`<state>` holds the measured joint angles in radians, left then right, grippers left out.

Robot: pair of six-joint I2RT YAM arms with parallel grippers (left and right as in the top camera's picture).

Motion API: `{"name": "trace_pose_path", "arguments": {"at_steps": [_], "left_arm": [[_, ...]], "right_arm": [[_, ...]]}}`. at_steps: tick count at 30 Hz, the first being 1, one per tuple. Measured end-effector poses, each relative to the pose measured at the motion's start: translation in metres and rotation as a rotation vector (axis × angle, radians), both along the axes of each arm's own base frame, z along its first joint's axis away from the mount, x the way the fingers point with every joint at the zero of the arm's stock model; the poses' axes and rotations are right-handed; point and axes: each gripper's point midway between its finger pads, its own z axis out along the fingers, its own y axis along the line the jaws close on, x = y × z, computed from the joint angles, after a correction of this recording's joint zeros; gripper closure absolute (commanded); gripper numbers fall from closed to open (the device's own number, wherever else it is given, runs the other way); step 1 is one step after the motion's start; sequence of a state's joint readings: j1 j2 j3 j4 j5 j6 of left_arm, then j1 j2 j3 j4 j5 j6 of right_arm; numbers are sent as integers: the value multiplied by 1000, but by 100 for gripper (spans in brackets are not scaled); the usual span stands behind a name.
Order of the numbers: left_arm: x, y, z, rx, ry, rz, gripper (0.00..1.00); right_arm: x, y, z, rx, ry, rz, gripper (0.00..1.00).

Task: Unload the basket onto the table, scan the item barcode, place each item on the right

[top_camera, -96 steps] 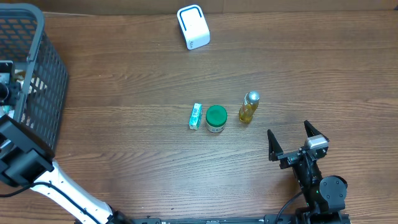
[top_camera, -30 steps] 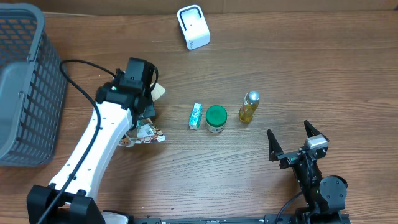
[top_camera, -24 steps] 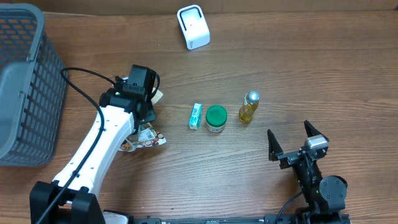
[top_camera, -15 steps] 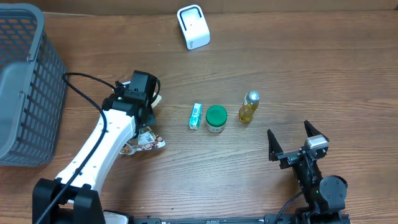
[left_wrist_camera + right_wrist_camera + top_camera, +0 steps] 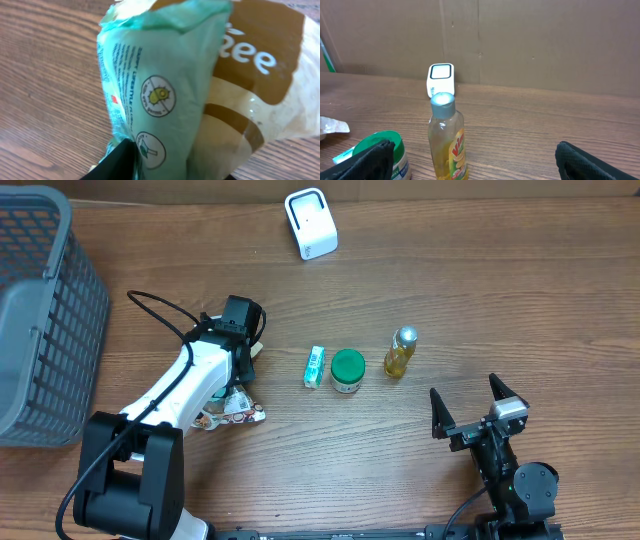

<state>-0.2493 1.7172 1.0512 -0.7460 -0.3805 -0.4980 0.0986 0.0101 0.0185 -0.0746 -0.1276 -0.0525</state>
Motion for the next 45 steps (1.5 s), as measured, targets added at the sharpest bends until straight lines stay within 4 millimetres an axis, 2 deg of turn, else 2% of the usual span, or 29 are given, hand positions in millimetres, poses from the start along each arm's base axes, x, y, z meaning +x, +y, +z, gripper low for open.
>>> {"name": "trace_pose_path", "arguments": {"at_steps": [1,2,7,9,13,20,22,25,28,29,30,31,32,35,37,40,45], "left_arm": [[1,0,0,4,-1,-9,8],[2,0,1,6,-3,-13,1],[-2,1,2,12,19,-15,1],[1,-1,10,6,22,-19,0],[23,-12,45,-37,-21,-43,0],[45,-23,112,-88,-83,-90,0],[48,-24,124,-127,-94,-88,0],[53,-24,133,-200,-109,-89,0],[53,-17,134,-250,-103,-72,8],[51,-13,133,-259,-95,-61,14],[48,-5,132,-262,-78,-53,25],[46,0,131,-266,-69,-43,28],[45,6,130,-265,-61,-38,39],[43,21,130,-258,-50,-34,47],[40,32,125,-256,-38,-29,47],[29,28,109,-276,9,-41,51],[11,21,70,-312,84,-50,59]], "right_arm": [[0,0,0,0,0,0,0],[0,0,0,0,0,0,0],[0,0,0,0,0,0,0],[0,0,0,0,0,0,0],[0,0,0,0,0,0,0],[0,0,0,0,0,0,0],[0,0,0,0,1,0,0],[0,0,0,0,0,0,0],[0,0,0,0,0,0,0],[0,0,0,0,0,0,0],[0,0,0,-1,0,0,0],[0,0,0,0,0,0,0],[0,0,0,0,0,0,0],[0,0,0,0,0,0,0],[0,0,0,0,0,0,0],[0,0,0,0,0,0,0],[0,0,0,0,0,0,0]]}}
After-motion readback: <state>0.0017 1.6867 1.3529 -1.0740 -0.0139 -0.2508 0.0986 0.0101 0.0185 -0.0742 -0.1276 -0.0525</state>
